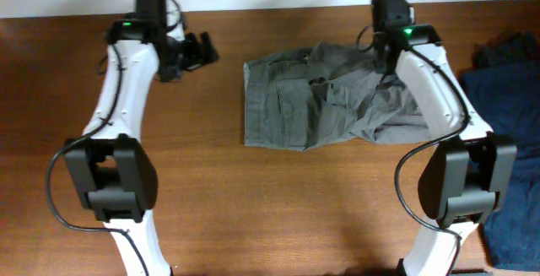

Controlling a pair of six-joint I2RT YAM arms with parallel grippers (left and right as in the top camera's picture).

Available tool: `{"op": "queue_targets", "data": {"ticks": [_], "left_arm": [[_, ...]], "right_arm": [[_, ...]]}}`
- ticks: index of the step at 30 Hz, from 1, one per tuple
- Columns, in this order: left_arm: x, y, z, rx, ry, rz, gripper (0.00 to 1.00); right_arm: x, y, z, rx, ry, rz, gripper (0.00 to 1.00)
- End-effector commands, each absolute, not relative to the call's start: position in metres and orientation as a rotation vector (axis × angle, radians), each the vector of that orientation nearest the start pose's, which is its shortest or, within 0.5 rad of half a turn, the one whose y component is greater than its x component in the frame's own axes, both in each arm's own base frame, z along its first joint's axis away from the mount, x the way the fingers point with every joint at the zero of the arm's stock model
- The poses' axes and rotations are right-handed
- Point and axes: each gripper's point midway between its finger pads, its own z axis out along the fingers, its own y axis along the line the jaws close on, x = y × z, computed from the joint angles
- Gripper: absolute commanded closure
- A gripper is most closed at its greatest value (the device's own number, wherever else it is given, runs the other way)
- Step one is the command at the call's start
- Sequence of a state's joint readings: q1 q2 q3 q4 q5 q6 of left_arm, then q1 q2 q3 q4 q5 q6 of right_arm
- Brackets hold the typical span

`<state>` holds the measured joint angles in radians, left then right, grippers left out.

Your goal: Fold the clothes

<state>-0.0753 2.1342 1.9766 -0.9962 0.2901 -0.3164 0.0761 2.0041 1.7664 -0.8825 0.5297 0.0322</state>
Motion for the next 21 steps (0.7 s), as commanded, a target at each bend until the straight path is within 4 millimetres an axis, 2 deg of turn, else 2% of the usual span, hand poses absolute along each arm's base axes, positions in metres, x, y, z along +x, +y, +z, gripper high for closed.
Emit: {"op": "queue_targets", "data": {"ticks": [1, 7, 9, 10, 14, 18, 19, 21], "left_arm": [[0.499, -0.122, 0.139, -0.072, 2.746, -0.529, 0.01], [0.494, -0.154, 0.109, 0.006, 2.807, -0.531, 0.01], [0.493, -0.160, 0.098, 0.029, 2.825, -0.531, 0.01], [0.493, -0.164, 0.095, 0.054, 2.826, -0.544, 0.01], [0.492, -0.191, 0.095, 0.243, 2.772, -0.687, 0.01], [0.486, -0.208, 0.092, 0.360, 2.751, -0.758, 0.01], [0.484, -0.211, 0.091, 0.388, 2.748, -0.761, 0.01], [0.481, -0.218, 0.091, 0.443, 2.739, -0.758, 0.01]], "right_arm": [[0.483, -0.068, 0.152, 0.198, 2.602, -0.627, 0.70], [0.469, -0.105, 0.150, 0.402, 2.602, -0.657, 0.75], [0.465, -0.104, 0.145, 0.422, 2.638, -0.589, 0.72], [0.463, -0.101, 0.143, 0.418, 2.654, -0.565, 0.67], [0.456, -0.112, 0.149, 0.432, 2.641, -0.679, 0.56], [0.447, -0.137, 0.156, 0.528, 2.597, -0.793, 0.54], [0.445, -0.139, 0.154, 0.562, 2.602, -0.764, 0.54], [0.447, -0.127, 0.150, 0.554, 2.655, -0.603, 0.55]]}}
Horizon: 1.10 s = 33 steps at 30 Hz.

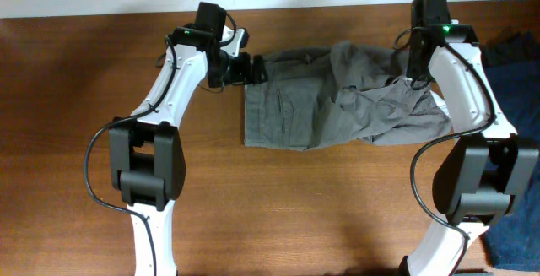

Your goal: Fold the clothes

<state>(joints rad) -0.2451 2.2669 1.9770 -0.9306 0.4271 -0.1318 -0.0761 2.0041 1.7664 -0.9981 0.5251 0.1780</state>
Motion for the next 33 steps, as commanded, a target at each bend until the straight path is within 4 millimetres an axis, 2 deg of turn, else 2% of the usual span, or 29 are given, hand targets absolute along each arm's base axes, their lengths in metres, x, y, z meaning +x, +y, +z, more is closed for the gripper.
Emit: {"op": "queue_targets", "data": {"ticks": [1, 4, 7, 9, 10, 11, 14, 19, 23, 29, 33], "left_arm": [[0.480, -0.221, 0.091, 0.470, 2.732, -0.756, 0.01], [0.477, -0.230, 0.091, 0.507, 2.720, -0.757, 0.01], [0.479, -0.233, 0.091, 0.534, 2.705, -0.726, 0.01], [0.482, -0.230, 0.088, 0.533, 2.708, -0.673, 0.01], [0.483, -0.228, 0.087, 0.529, 2.711, -0.644, 0.01], [0.485, -0.225, 0.086, 0.524, 2.715, -0.616, 0.01], [0.488, -0.220, 0.080, 0.513, 2.724, -0.568, 0.01], [0.487, -0.220, 0.068, 0.509, 2.749, -0.570, 0.01], [0.486, -0.220, 0.061, 0.508, 2.765, -0.570, 0.01], [0.486, -0.220, 0.060, 0.508, 2.763, -0.570, 0.01], [0.487, -0.220, 0.061, 0.509, 2.762, -0.570, 0.01]], "right_arm": [[0.449, -0.118, 0.150, 0.542, 2.672, -0.520, 0.55], [0.460, -0.082, 0.162, 0.360, 2.704, -0.283, 0.56], [0.468, -0.026, 0.185, -0.014, 2.677, -0.061, 0.50], [0.467, -0.004, 0.193, -0.126, 2.657, -0.051, 0.36], [0.466, 0.006, 0.193, -0.169, 2.658, -0.045, 0.23], [0.464, 0.013, 0.192, -0.210, 2.665, -0.044, 0.18], [0.454, 0.040, 0.179, -0.367, 2.707, -0.040, 0.07], [0.445, 0.081, 0.175, -0.505, 2.706, -0.021, 0.05], [0.435, 0.093, 0.172, -0.567, 2.725, -0.068, 0.00], [0.425, 0.105, 0.165, -0.618, 2.755, -0.063, 0.01], [0.427, 0.103, 0.139, -0.625, 2.804, -0.069, 0.01]]}}
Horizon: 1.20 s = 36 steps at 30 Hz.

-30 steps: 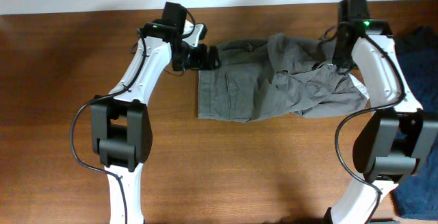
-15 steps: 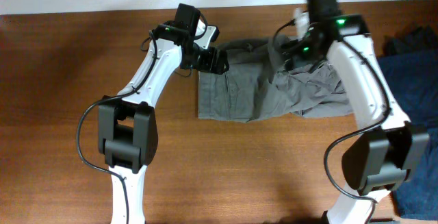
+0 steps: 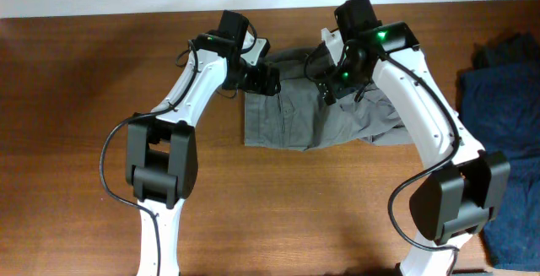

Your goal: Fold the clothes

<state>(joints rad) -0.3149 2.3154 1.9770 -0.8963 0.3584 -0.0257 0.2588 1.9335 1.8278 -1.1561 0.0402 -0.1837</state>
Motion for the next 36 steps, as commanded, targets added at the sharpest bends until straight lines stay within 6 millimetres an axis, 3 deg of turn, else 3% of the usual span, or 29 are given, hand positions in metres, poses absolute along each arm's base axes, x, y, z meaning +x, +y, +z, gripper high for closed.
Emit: {"op": "queue_targets", "data": {"ticks": [1, 5, 8, 10, 11, 13, 16, 17, 20, 29, 30, 32, 36], "left_arm": [[0.487, -0.220, 0.061, 0.509, 2.762, -0.570, 0.01], [0.488, -0.220, 0.061, 0.509, 2.757, -0.570, 0.01], [0.488, -0.220, 0.061, 0.509, 2.753, -0.570, 0.01], [0.491, -0.221, 0.062, 0.510, 2.742, -0.570, 0.01], [0.492, -0.222, 0.063, 0.510, 2.733, -0.570, 0.01], [0.497, -0.223, 0.062, 0.512, 2.715, -0.571, 0.03], [0.499, -0.226, 0.056, 0.514, 2.711, -0.584, 0.11], [0.498, -0.227, 0.052, 0.516, 2.718, -0.598, 0.15], [0.493, -0.235, 0.048, 0.529, 2.724, -0.678, 0.13], [0.492, -0.238, 0.031, 0.531, 2.744, -0.707, 0.13], [0.492, -0.238, 0.026, 0.530, 2.749, -0.706, 0.06], [0.493, -0.237, 0.018, 0.527, 2.759, -0.702, 0.03], [0.507, -0.221, 0.005, 0.497, 2.759, -0.554, 0.03]], "right_arm": [[0.428, 0.103, 0.130, -0.626, 2.814, -0.075, 0.01], [0.440, 0.097, 0.102, -0.621, 2.834, -0.151, 0.00], [0.446, 0.085, 0.097, -0.590, 2.833, -0.243, 0.04], [0.451, 0.075, 0.099, -0.566, 2.819, -0.306, 0.12], [0.454, 0.071, 0.100, -0.554, 2.811, -0.328, 0.18], [0.457, 0.062, 0.101, -0.528, 2.808, -0.353, 0.44], [0.458, 0.051, 0.101, -0.492, 2.817, -0.351, 0.71], [0.459, 0.046, 0.101, -0.476, 2.820, -0.353, 0.78], [0.467, 0.029, 0.103, -0.383, 2.808, -0.353, 0.96], [0.491, -0.042, 0.111, -0.135, 2.738, -0.379, 0.96], [0.493, -0.050, 0.113, -0.111, 2.726, -0.381, 0.96], [0.497, -0.063, 0.115, -0.072, 2.708, -0.389, 0.96], [0.496, -0.086, 0.116, -0.006, 2.701, -0.402, 0.96]]}}
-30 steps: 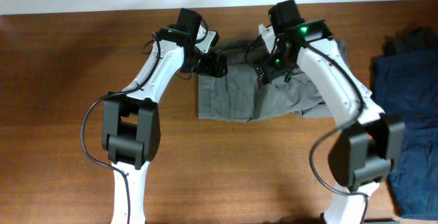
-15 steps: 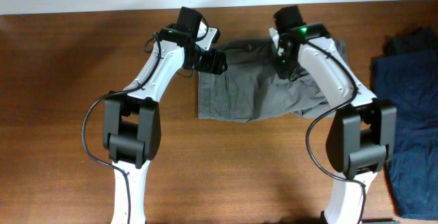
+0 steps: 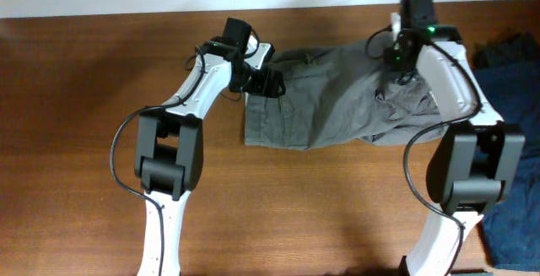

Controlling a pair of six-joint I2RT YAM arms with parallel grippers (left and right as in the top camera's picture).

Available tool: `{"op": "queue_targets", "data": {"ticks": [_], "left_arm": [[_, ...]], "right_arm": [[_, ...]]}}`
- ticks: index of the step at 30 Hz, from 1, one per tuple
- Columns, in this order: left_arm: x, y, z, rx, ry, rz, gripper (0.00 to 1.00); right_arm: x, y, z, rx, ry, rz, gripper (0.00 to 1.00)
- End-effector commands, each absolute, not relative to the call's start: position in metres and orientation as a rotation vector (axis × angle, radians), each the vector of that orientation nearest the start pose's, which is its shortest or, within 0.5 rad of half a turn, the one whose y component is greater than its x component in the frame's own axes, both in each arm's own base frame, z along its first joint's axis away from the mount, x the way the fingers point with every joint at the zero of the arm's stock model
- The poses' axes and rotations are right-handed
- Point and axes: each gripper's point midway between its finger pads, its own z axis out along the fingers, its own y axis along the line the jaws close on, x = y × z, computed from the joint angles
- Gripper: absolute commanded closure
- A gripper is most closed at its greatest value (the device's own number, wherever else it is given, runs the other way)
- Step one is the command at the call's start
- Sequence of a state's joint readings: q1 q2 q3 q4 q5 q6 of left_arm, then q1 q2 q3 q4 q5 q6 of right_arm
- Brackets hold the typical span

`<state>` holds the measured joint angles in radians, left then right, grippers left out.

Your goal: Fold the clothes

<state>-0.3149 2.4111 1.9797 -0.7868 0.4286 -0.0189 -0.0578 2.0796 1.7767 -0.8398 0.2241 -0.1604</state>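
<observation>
Grey cargo shorts (image 3: pixel 337 107) lie crumpled at the back middle of the wooden table (image 3: pixel 270 208). Their left part lies flat, while the right part is bunched and drawn up toward the back right. My left gripper (image 3: pixel 268 82) sits at the shorts' upper left corner, its fingers closed on the hem. At the upper right, my right gripper (image 3: pixel 391 56) is shut on a fold of the fabric, which stretches from it toward the middle.
A pile of dark blue clothes (image 3: pixel 510 82) lies along the table's right edge, close beside the right arm. The table's back edge (image 3: pixel 84 16) runs just behind both grippers.
My right gripper has moved from over the middle of the shorts to their upper right, and the upper fabric now stretches out to the right with it. The left gripper has barely moved.
At first the left gripper was open and well left of the shorts, the right one at their far right. The left then reached the upper left corner and stayed there. The right went to the middle, and now is back right with fabric drawn out.
</observation>
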Motion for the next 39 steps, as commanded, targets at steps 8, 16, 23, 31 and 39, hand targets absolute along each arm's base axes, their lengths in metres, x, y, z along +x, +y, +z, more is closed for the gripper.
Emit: {"op": "queue_targets", "data": {"ticks": [8, 16, 23, 31, 39], "left_arm": [[0.546, -0.174, 0.006, 0.380, 2.691, -0.310, 0.03], [0.576, -0.119, 0.012, 0.209, 2.638, -0.198, 0.03], [0.591, -0.103, 0.061, 0.142, 2.567, -0.166, 0.01], [0.581, -0.163, 0.144, 0.279, 2.437, -0.309, 0.01], [0.547, -0.222, 0.123, 0.427, 2.507, -0.544, 0.01]], "right_arm": [[0.489, -0.120, 0.116, 0.165, 2.699, -0.400, 0.96], [0.493, -0.126, 0.119, 0.182, 2.673, -0.405, 0.60], [0.483, -0.138, 0.133, 0.335, 2.662, -0.481, 0.01], [0.463, -0.124, 0.203, 0.332, 2.682, -0.362, 0.01], [0.405, -0.075, 0.165, -0.036, 3.022, -0.039, 0.01]]}}
